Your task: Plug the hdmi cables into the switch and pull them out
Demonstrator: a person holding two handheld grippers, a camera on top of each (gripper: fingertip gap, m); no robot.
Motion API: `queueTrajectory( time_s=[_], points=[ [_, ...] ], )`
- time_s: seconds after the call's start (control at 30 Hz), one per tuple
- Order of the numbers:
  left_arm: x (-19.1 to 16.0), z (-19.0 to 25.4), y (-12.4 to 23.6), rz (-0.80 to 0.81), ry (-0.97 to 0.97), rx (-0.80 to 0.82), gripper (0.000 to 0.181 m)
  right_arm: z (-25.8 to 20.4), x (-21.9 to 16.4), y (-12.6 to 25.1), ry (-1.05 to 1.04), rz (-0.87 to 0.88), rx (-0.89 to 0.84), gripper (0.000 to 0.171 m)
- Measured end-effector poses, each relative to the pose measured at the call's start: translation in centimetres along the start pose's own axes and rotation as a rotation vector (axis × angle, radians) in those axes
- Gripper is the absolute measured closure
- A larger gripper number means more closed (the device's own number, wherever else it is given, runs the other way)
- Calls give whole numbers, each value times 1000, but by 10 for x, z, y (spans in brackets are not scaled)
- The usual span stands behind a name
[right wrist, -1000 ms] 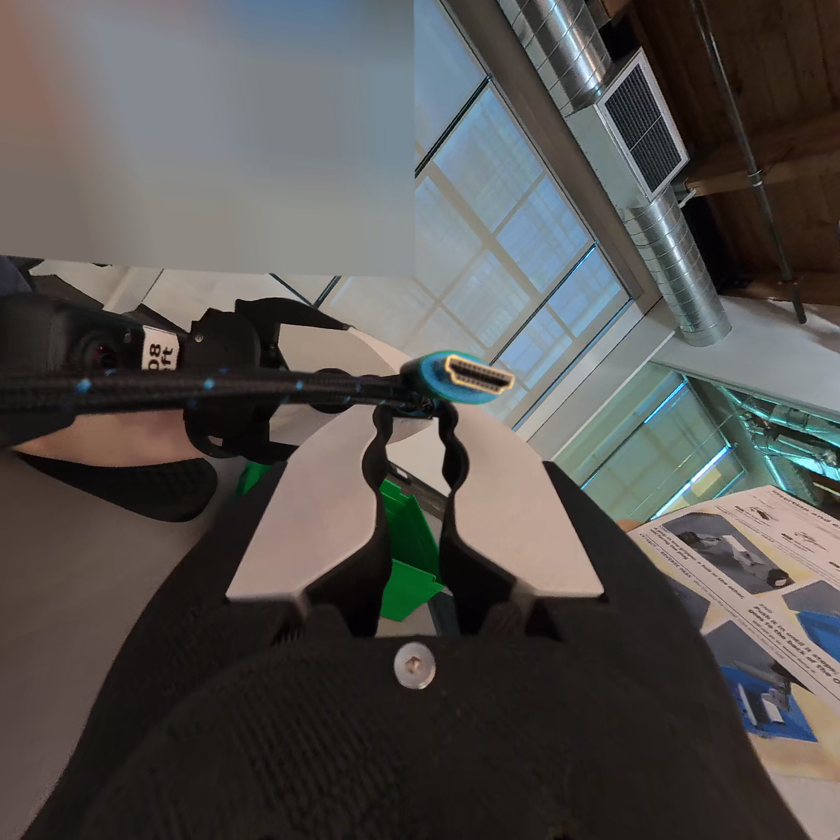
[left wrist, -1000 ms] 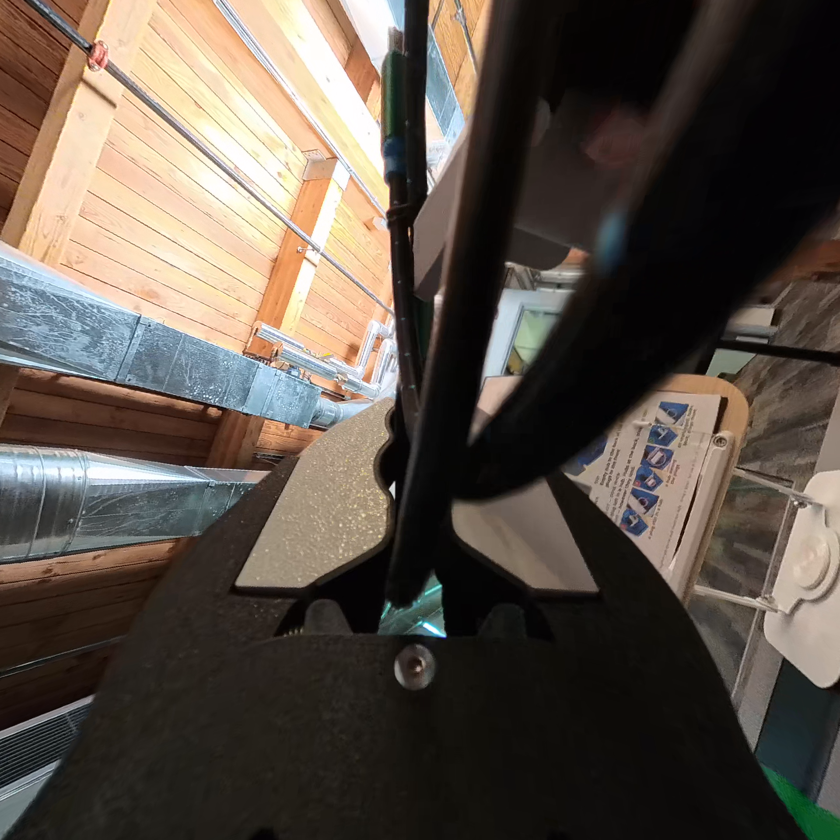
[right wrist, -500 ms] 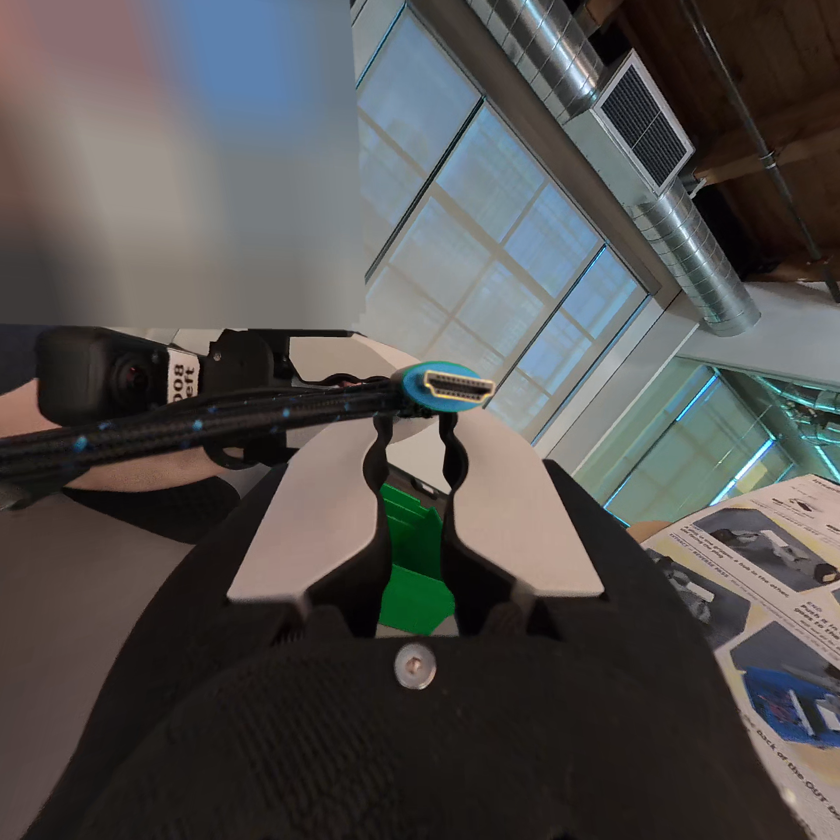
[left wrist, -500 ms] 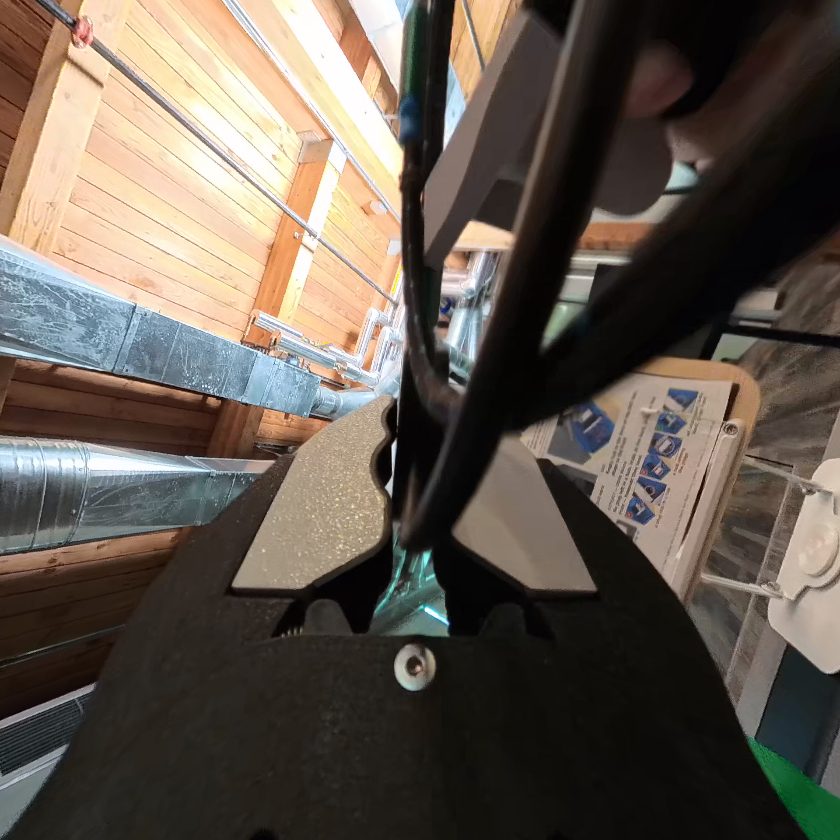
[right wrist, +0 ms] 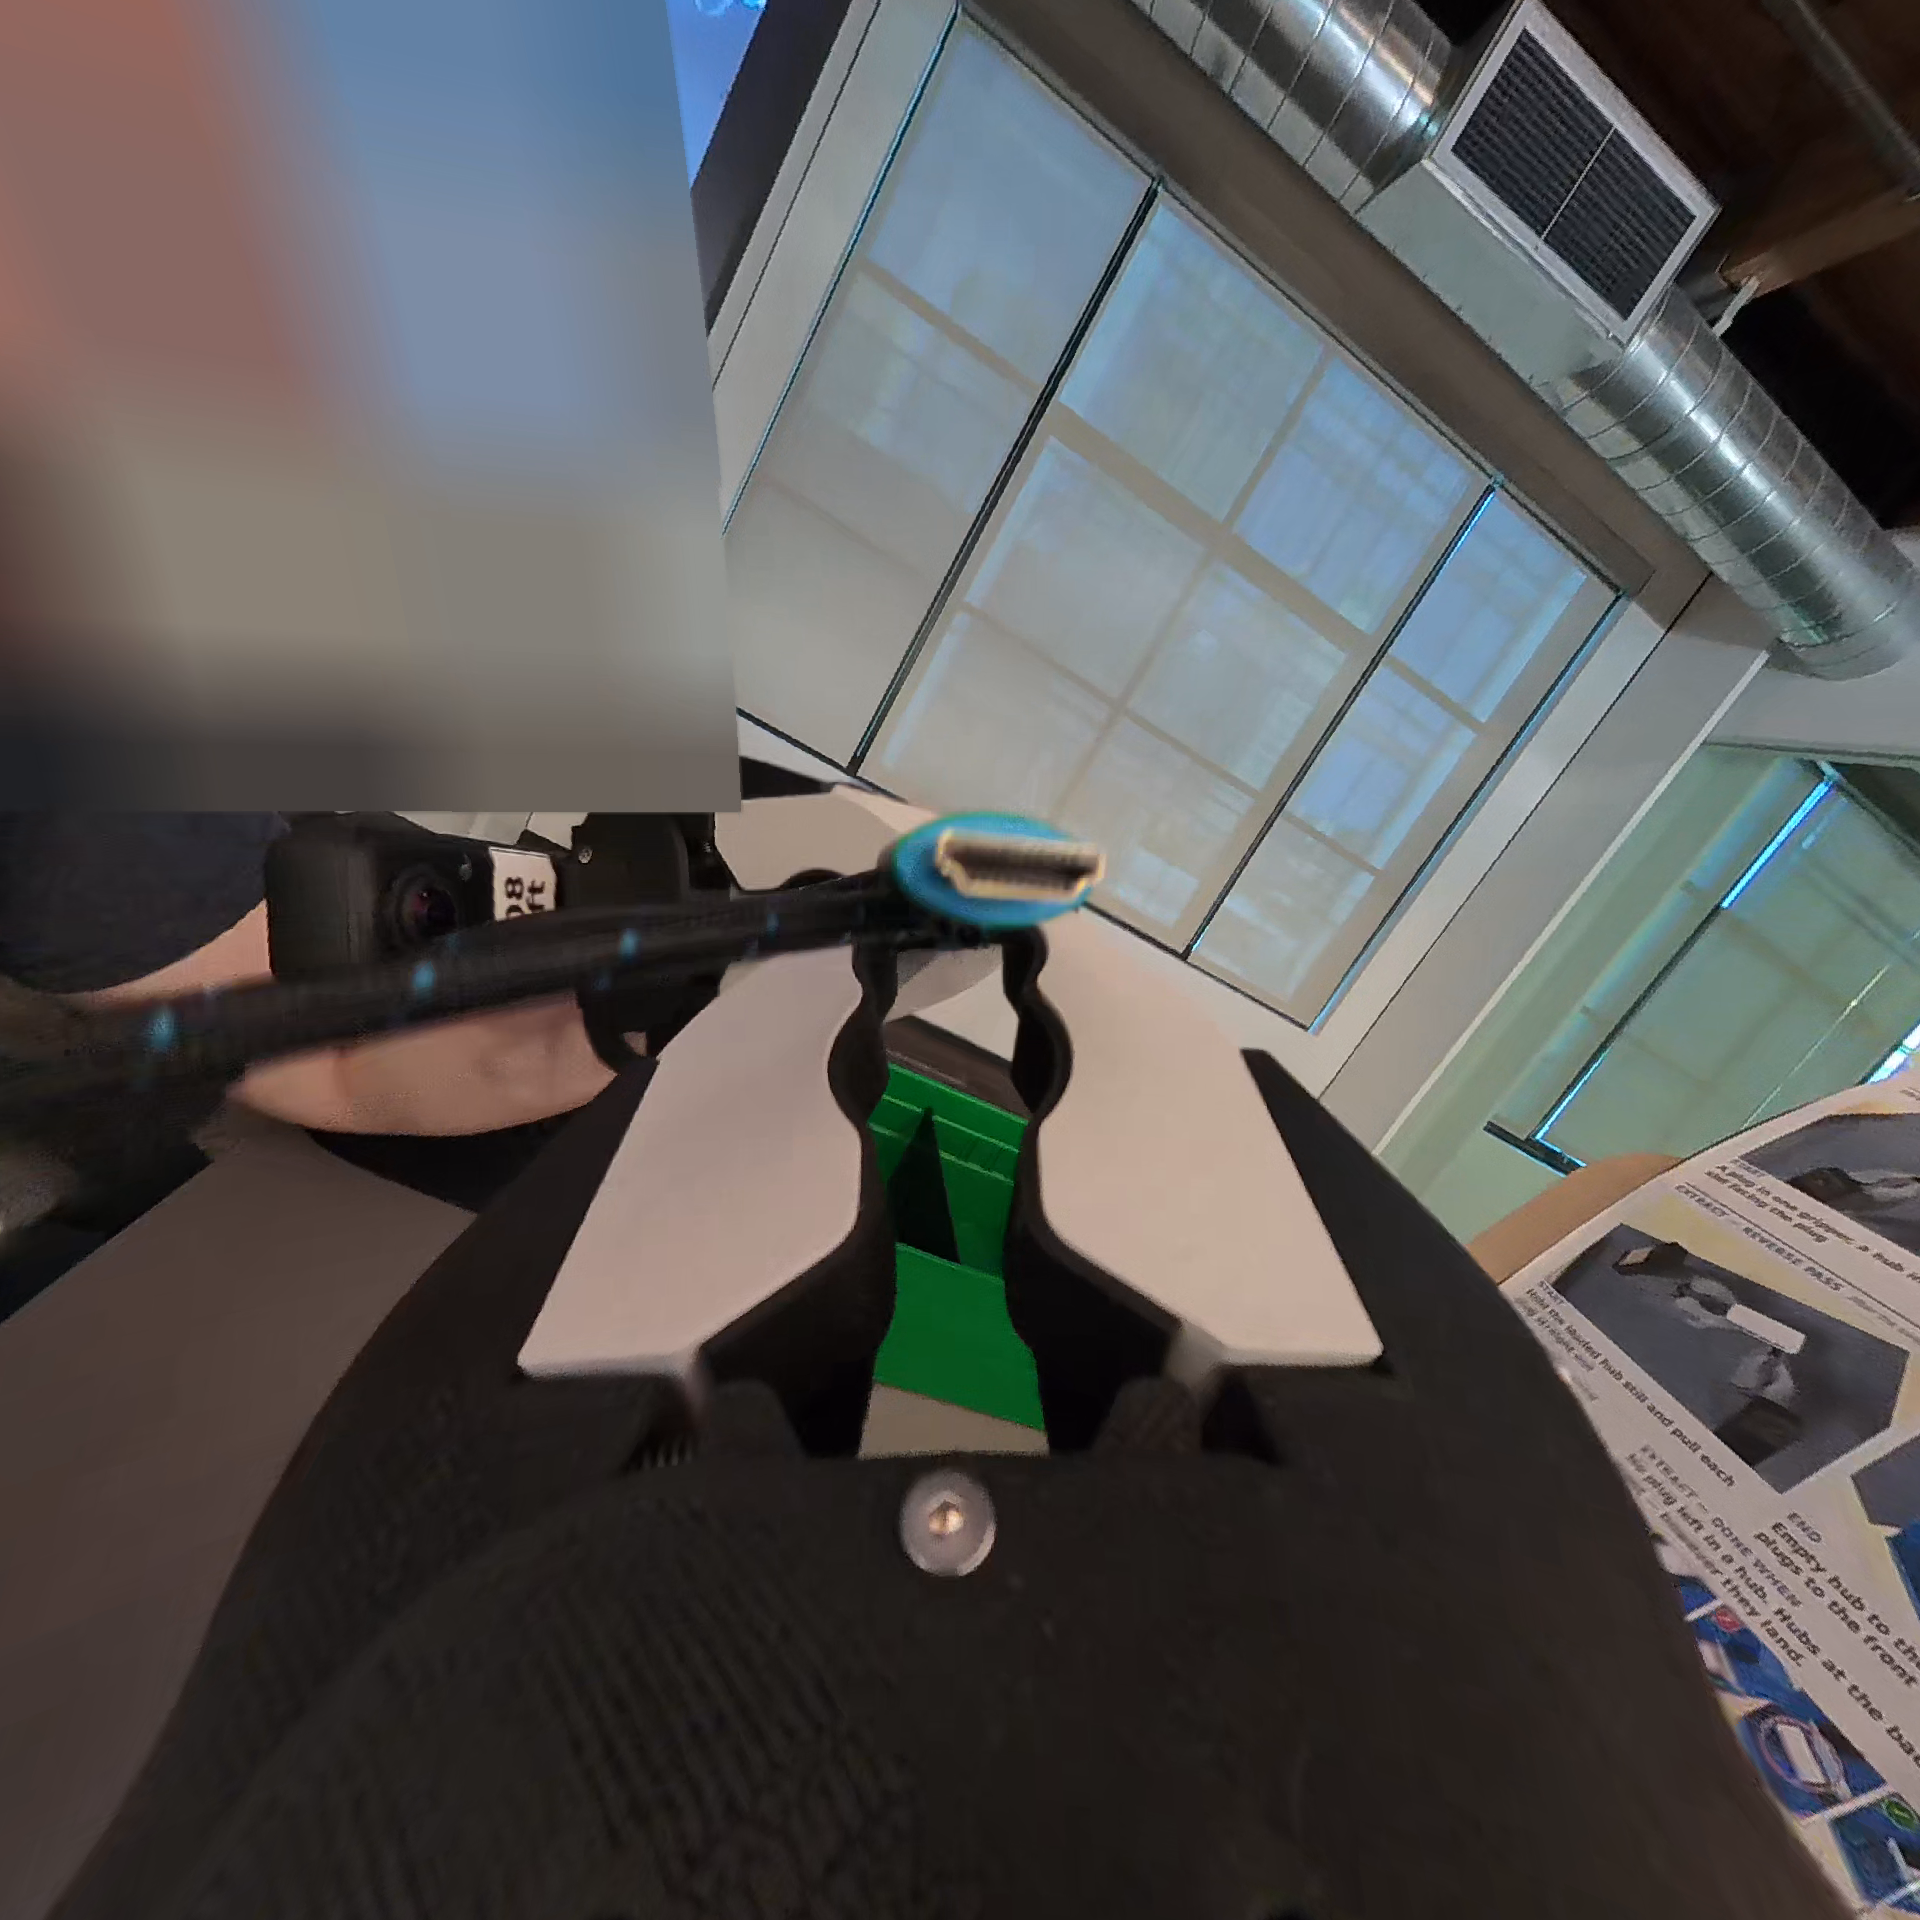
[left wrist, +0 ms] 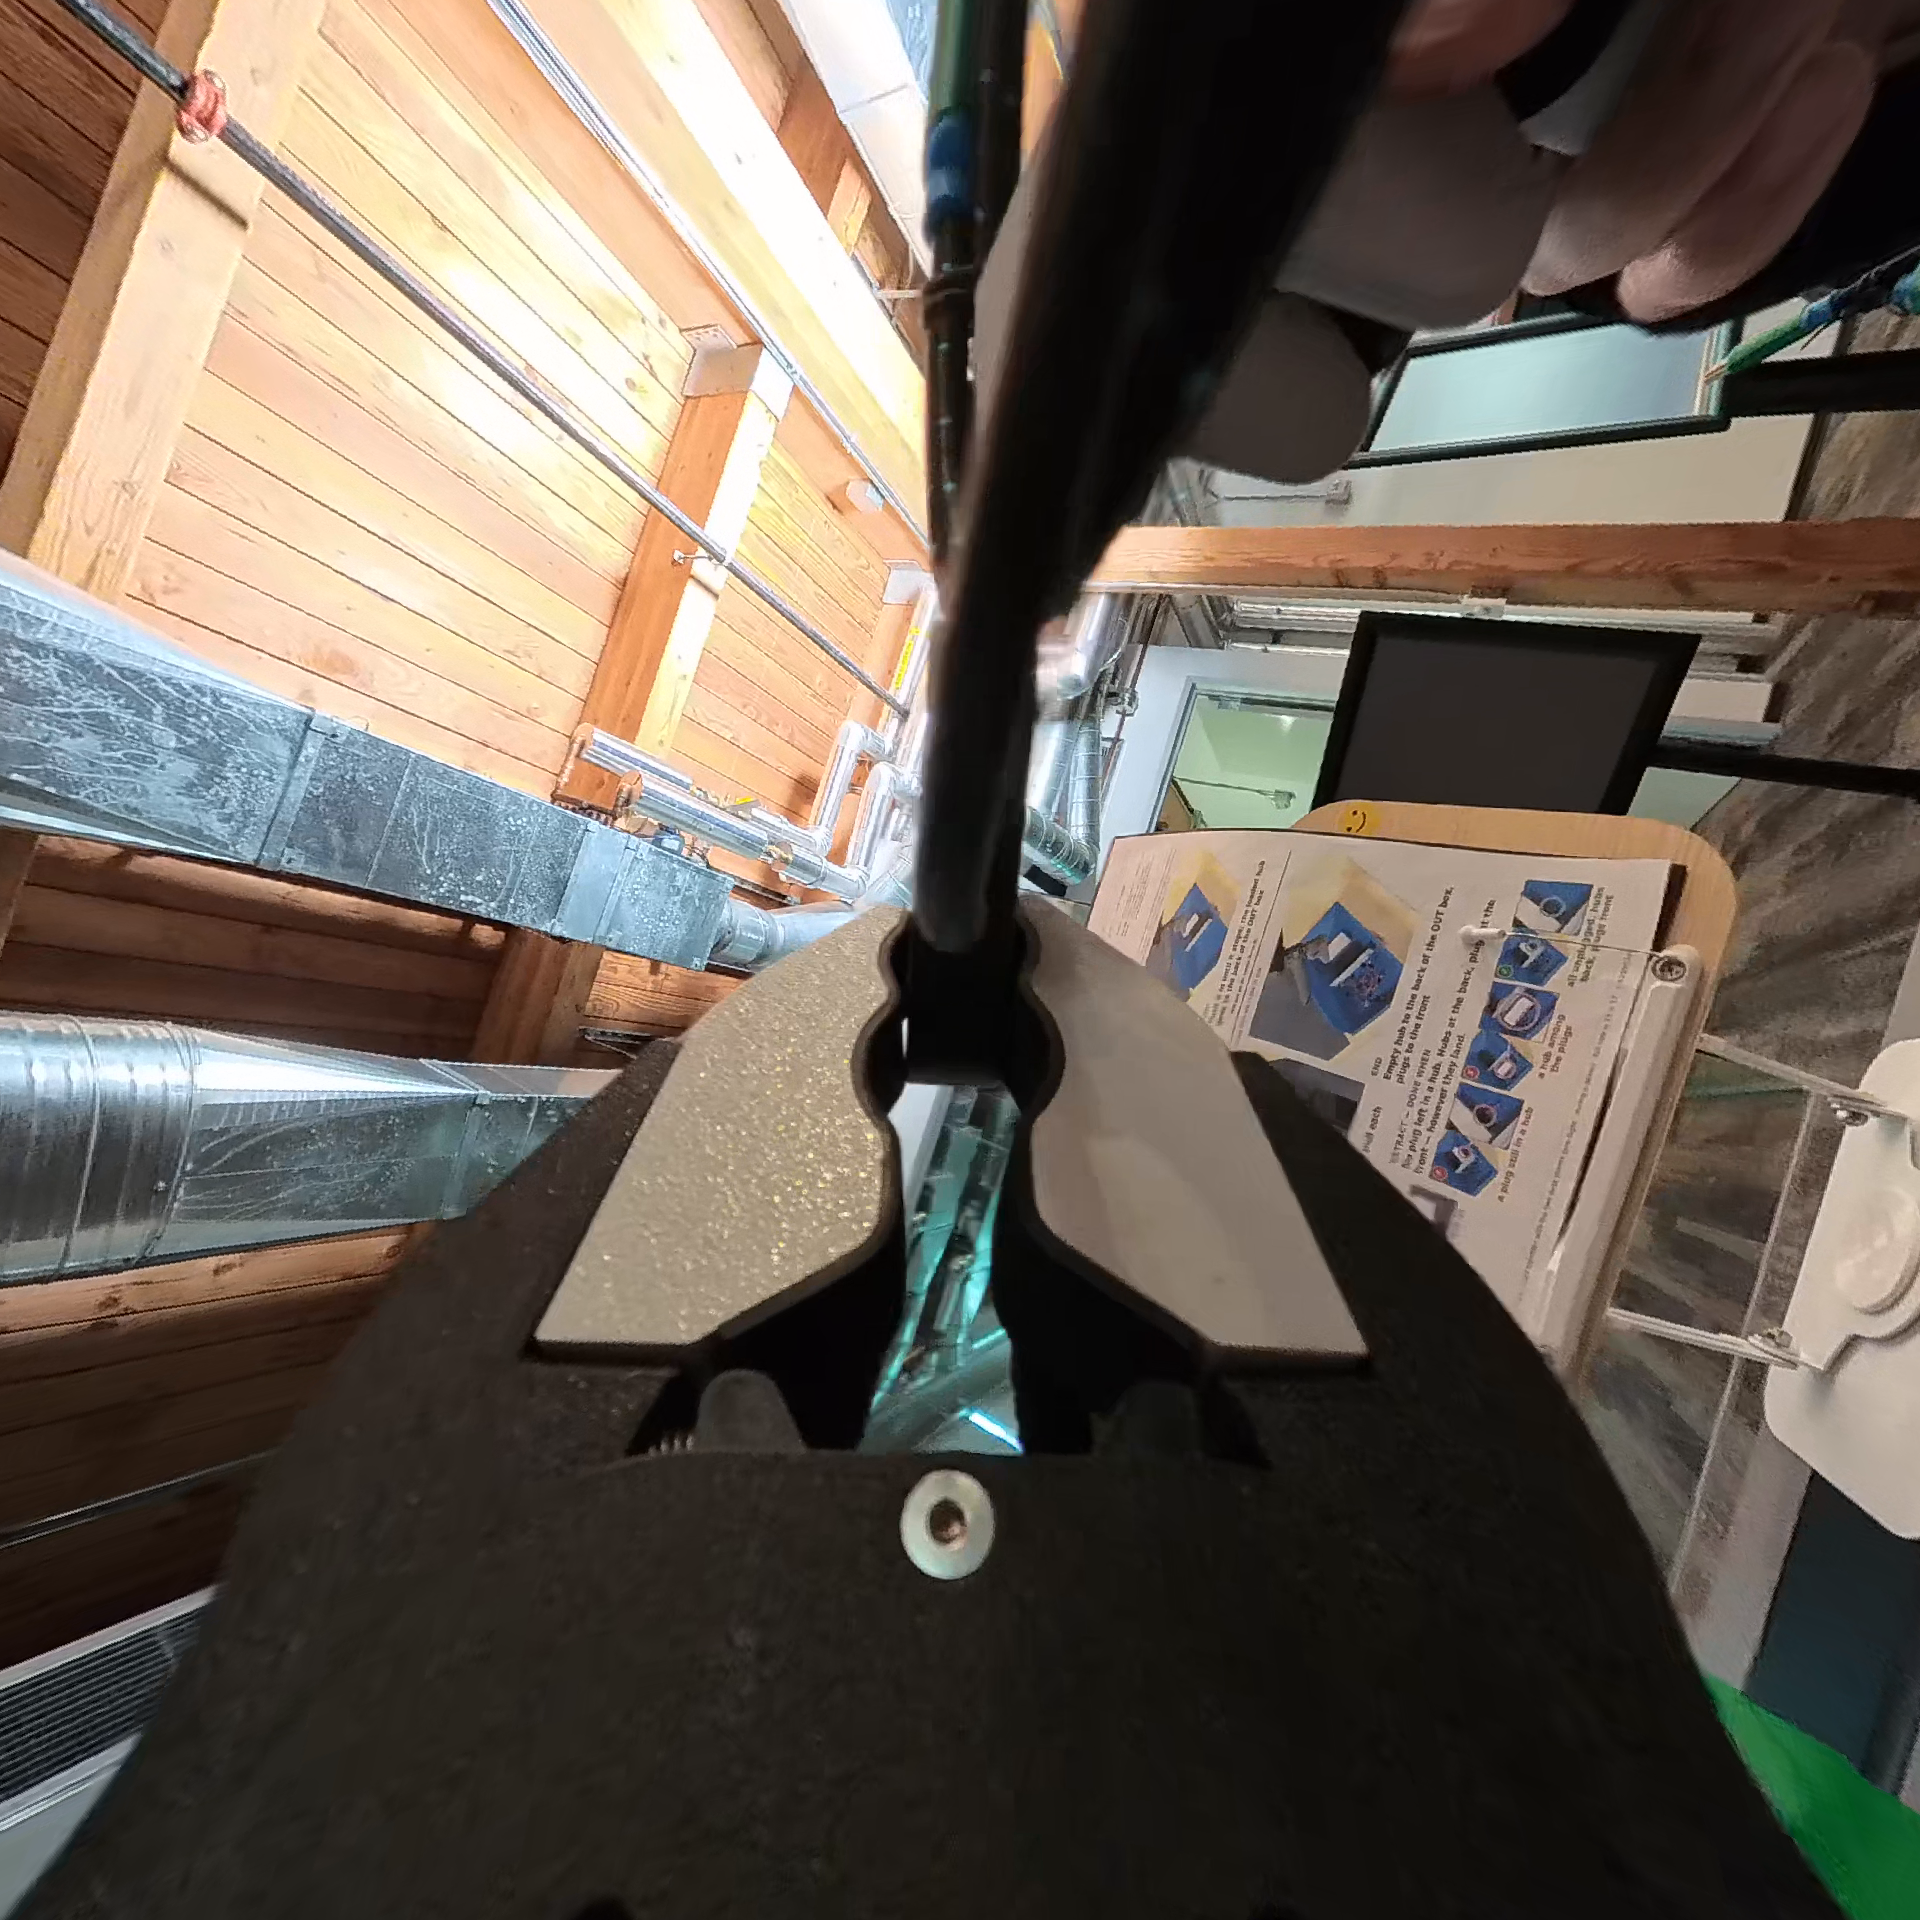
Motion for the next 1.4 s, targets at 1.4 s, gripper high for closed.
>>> queueTrajectory(
  time_s=[1.4],
  points=[
    [-2,-19,4,26,-133,85,167,-17,15,-10,320,-248,-46,147]
  ],
)
Point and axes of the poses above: each gripper's, where its closed fingertips meet, y back along the fingers, x out of its top, z = x × y across the jaws, the point moved 5 cm from there along y, back along the fingers, and after that the axes turned 5 degrees about z, right-handed, at the moved point
